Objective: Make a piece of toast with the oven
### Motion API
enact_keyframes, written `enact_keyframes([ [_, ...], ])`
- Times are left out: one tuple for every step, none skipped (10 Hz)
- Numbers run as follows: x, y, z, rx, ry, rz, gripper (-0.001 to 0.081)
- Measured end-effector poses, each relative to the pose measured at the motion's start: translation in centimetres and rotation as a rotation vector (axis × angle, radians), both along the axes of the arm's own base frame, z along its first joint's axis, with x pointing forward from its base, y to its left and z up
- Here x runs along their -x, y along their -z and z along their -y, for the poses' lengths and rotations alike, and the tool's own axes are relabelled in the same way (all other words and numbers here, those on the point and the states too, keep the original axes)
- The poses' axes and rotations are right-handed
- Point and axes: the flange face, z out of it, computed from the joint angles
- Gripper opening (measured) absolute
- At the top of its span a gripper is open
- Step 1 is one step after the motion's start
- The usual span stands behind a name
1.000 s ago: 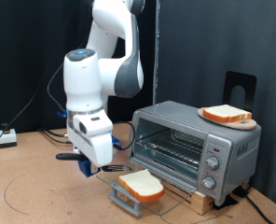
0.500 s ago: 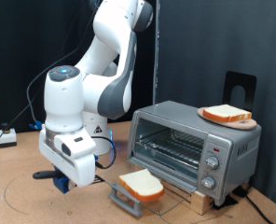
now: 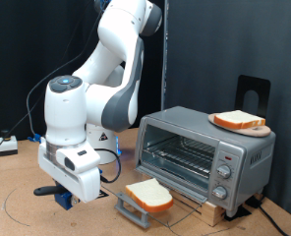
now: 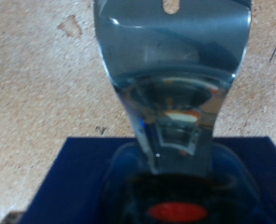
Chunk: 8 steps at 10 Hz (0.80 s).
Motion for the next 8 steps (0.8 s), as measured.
enact_keyframes([
  [0.2, 0.5, -0.6, -0.003, 0.006, 0.013, 0.0396],
  [0.4, 0.9, -1.3, -0.01, 0.011, 0.021, 0.0396],
  [0.6, 1.2, -2.3, -0.018, 0.01, 0.022, 0.0396],
  [0.8, 1.4, -3.2, -0.028, 0.004, 0.02, 0.0396],
  [1.0, 1.4, -4.2, -0.037, 0.0, 0.021, 0.0396],
  [1.2, 1.4, -5.1, -0.043, 0.003, 0.023, 0.0396],
  [1.4, 1.4, -5.7, -0.041, 0.006, 0.022, 0.0396],
  [1.6, 1.5, -6.2, -0.034, 0.007, 0.018, 0.0396],
])
